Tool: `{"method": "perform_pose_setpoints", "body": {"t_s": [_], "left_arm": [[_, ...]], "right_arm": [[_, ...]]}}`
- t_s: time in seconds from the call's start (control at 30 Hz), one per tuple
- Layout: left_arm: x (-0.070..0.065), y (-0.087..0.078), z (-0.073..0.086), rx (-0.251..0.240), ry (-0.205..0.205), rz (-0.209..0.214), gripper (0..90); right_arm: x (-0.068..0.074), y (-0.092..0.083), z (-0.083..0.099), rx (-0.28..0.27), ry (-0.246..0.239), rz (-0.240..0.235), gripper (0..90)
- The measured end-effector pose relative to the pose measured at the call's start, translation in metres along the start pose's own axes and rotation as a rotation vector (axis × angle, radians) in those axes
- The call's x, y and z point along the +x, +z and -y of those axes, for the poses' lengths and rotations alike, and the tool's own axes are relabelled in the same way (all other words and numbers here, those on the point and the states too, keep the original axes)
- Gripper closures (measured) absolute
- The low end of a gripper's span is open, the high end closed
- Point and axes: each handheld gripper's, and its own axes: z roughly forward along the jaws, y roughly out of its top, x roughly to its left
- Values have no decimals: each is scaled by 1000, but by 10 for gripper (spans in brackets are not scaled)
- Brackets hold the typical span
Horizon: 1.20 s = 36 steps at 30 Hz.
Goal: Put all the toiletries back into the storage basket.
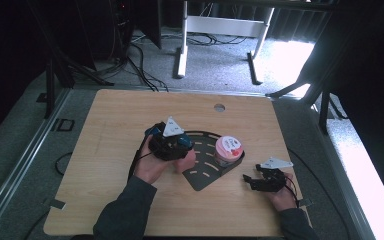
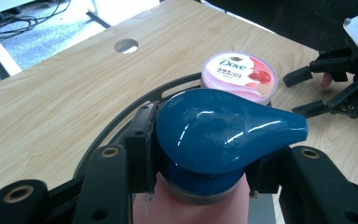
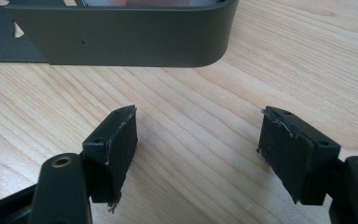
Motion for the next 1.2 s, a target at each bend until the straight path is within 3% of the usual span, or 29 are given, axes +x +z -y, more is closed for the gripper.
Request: {"method": "perform_pose_setpoints", "body": {"t_s": [1.2], "left_arm": [[-7,30,-8,20,6,1,529]], "right_arm": [[0,0,0,0,-3,-1,274]]}}
